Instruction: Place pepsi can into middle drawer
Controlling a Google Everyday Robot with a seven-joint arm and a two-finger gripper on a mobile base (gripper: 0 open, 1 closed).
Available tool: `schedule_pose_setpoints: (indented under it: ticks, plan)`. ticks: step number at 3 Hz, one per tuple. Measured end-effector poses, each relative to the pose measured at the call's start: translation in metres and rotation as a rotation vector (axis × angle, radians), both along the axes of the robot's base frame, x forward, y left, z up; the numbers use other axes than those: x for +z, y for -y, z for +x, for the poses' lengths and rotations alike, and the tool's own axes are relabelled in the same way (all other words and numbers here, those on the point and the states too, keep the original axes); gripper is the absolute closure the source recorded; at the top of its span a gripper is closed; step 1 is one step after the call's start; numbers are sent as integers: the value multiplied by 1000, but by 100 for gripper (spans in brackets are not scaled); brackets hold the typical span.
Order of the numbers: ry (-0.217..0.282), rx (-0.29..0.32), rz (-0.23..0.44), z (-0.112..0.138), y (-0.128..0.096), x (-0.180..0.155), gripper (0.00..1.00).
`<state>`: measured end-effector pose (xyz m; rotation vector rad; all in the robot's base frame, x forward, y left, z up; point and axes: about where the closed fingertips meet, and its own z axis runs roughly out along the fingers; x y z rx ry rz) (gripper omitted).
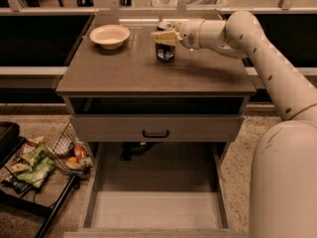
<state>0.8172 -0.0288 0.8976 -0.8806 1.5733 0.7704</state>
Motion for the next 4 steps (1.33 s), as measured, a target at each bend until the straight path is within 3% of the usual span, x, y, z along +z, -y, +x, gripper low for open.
schedule_pose_setpoints:
  ticks: [1,3,4]
  plan:
    - [3,4,-28,-10,-3,14,94]
    - [34,-21,-69,-92,-12,102,100]
    - [55,-91,-60,-161,-3,141,100]
